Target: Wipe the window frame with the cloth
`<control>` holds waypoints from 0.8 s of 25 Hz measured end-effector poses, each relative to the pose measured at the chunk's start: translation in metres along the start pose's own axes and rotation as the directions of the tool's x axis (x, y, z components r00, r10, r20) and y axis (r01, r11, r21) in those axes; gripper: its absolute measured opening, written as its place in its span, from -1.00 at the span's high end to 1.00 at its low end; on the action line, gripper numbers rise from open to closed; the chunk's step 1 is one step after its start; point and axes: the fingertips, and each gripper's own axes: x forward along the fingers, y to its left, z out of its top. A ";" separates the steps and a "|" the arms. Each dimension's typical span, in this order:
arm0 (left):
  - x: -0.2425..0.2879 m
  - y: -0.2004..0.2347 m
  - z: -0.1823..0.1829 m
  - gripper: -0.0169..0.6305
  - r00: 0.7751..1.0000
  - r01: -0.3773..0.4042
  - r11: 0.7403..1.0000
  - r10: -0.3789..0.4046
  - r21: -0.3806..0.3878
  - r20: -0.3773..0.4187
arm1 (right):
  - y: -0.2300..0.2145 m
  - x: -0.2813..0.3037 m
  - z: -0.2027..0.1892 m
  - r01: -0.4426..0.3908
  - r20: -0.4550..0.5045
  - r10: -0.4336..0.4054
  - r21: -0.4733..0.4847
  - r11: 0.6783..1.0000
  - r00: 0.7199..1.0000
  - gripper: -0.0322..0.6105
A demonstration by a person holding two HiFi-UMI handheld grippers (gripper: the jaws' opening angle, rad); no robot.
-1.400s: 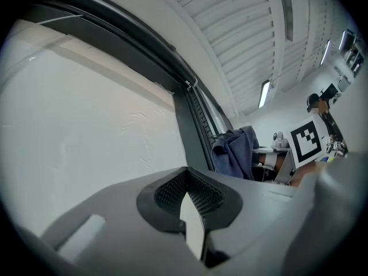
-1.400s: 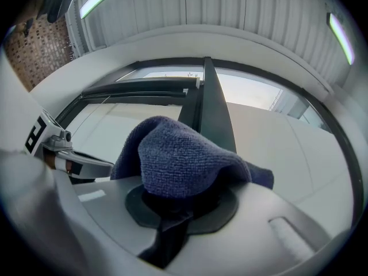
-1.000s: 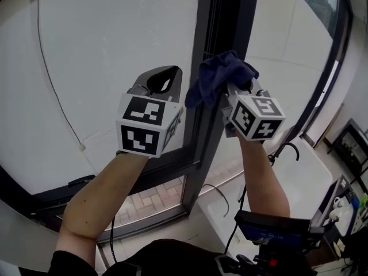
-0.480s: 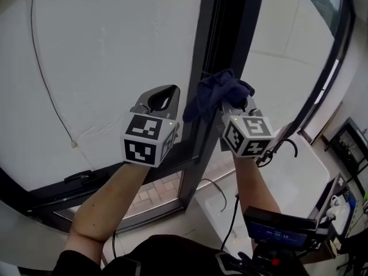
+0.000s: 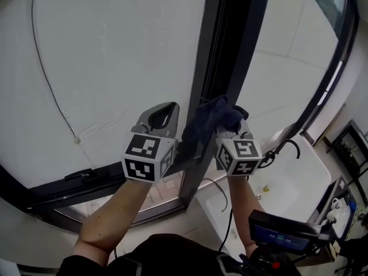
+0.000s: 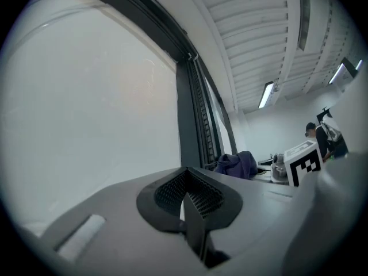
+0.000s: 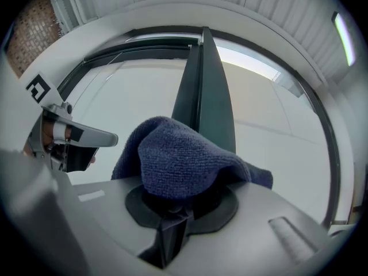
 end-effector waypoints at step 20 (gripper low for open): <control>-0.007 -0.012 -0.102 0.97 0.991 -0.018 0.995 0.005 -0.097 -0.136 | 0.017 -0.016 -0.114 -0.057 -0.188 0.063 0.039 0.998 0.980 0.76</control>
